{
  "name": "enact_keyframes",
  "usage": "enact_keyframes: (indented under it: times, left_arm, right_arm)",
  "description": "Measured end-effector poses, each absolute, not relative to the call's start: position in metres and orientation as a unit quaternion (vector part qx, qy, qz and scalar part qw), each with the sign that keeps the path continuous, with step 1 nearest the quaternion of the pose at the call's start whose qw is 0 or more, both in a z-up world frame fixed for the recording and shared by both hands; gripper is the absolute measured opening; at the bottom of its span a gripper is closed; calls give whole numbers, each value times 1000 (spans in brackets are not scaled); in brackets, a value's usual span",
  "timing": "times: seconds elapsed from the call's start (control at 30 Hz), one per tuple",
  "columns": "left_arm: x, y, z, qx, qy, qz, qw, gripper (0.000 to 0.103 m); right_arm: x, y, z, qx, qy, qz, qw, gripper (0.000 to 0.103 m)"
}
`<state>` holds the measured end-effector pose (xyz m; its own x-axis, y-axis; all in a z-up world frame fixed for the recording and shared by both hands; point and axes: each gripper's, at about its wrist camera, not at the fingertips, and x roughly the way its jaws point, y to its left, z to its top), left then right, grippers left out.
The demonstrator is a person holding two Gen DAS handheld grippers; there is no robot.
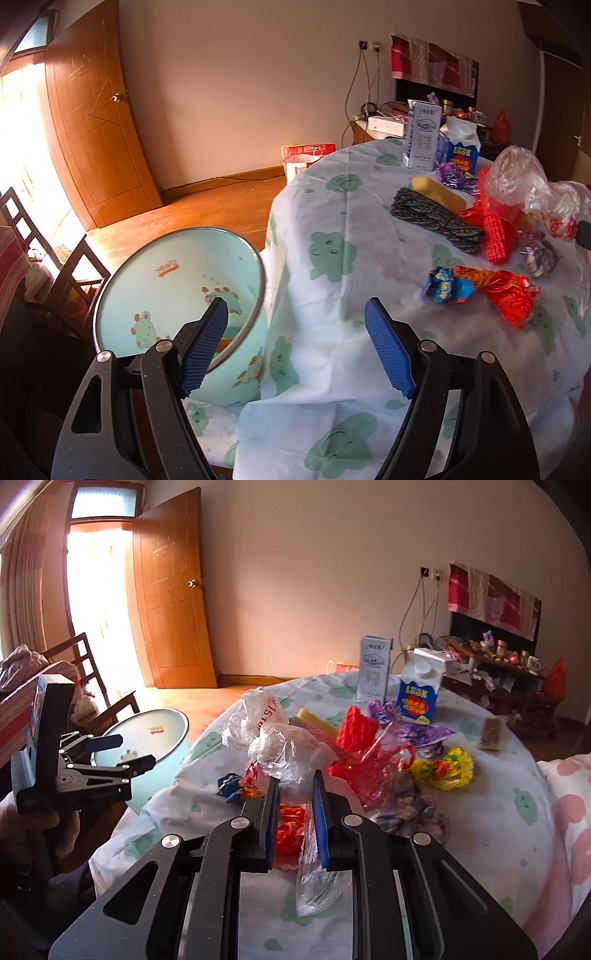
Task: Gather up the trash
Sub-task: 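Grasp the red-orange wrapper with the left gripper while the right grasps clear plastic bags, then carry the red-orange wrapper and clear bags over the light-blue bin with both grippers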
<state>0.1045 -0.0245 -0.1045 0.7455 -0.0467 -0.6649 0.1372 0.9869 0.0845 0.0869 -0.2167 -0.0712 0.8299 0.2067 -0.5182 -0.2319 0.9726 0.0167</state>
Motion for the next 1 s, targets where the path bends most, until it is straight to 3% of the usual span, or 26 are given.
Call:
enact_keyframes:
  times: [0.37, 0.43, 0.5, 0.63, 1.0]
  left_arm:
    - [122, -116, -124, 99, 373, -132, 913, 74]
    - [127, -123, -132, 99, 388, -141, 906, 64]
    - [132, -124, -138, 93, 401, -148, 899, 33]
    - [131, -118, -134, 88, 398, -149, 901, 13]
    - [117, -46, -88, 62, 347, -83, 932, 8]
  right_arm:
    - [80, -291, -81, 31, 258, 45, 965, 18]
    - [84, -294, -89, 39, 261, 45, 963, 18]
    - [86, -292, -92, 38, 260, 49, 964, 18]
    - [84, -283, -90, 27, 250, 57, 966, 18]
    - [87, -242, -65, -10, 222, 92, 971, 18]
